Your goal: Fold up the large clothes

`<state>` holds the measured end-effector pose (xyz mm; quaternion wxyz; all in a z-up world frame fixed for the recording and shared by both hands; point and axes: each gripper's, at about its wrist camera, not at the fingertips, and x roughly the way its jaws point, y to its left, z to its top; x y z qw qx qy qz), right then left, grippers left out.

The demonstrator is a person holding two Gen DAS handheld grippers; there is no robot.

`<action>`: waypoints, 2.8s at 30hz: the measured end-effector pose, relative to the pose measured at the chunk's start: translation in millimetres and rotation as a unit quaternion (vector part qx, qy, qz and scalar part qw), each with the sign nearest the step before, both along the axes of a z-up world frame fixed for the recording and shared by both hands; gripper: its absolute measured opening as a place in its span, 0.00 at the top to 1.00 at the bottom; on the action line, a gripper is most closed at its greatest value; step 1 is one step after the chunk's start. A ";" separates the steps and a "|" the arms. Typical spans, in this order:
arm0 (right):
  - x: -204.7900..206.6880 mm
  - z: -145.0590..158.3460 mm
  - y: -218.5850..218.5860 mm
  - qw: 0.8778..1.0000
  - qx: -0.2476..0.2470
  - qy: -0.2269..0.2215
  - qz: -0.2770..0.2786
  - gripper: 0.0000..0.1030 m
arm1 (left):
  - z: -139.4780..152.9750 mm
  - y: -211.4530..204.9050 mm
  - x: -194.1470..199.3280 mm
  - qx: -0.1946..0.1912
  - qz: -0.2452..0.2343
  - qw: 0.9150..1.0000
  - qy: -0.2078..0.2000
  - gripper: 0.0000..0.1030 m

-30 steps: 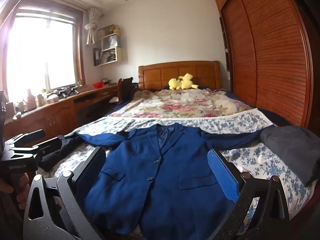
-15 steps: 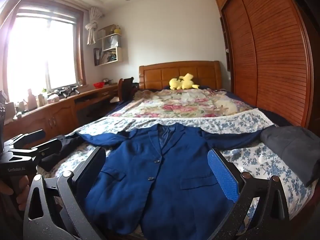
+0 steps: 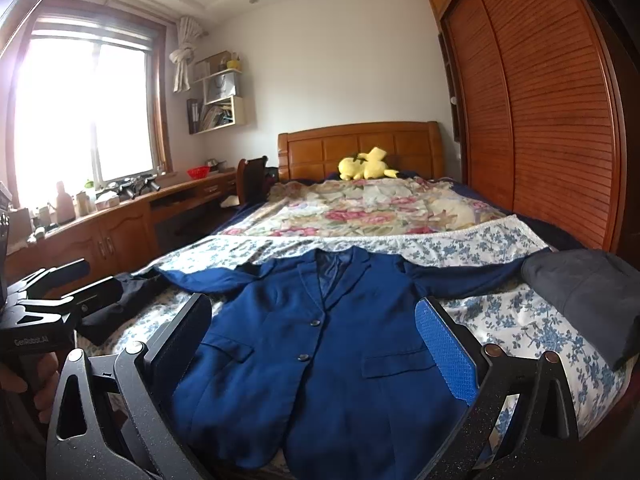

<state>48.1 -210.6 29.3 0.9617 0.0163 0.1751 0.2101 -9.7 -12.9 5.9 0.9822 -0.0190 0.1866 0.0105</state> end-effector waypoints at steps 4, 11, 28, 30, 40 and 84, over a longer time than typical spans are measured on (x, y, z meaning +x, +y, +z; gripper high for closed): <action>0.3 0.3 -0.8 1.000 0.001 0.000 0.001 0.00 | 0.3 -0.1 -1.0 -0.001 -0.003 1.000 0.003 0.00; -0.5 0.1 -1.4 1.000 0.002 0.000 0.000 0.00 | 1.4 -1.3 -1.6 0.002 -0.005 1.000 0.003 0.00; -1.7 -0.5 0.0 1.000 0.002 -0.001 0.000 0.00 | 1.2 0.7 -2.6 -0.001 -0.004 1.000 -0.003 0.00; -2.0 -0.6 -0.1 1.000 0.003 -0.001 0.000 0.00 | 1.3 0.5 -2.5 -0.002 -0.004 1.000 -0.004 0.00; -1.7 -0.5 0.0 1.000 0.003 -0.001 0.001 0.00 | 2.4 2.0 -3.0 -0.001 -0.006 1.000 -0.005 0.00; 61.2 -50.6 64.7 0.998 -0.019 0.043 0.041 0.00 | -72.9 62.1 57.3 -0.021 0.017 0.998 0.063 0.00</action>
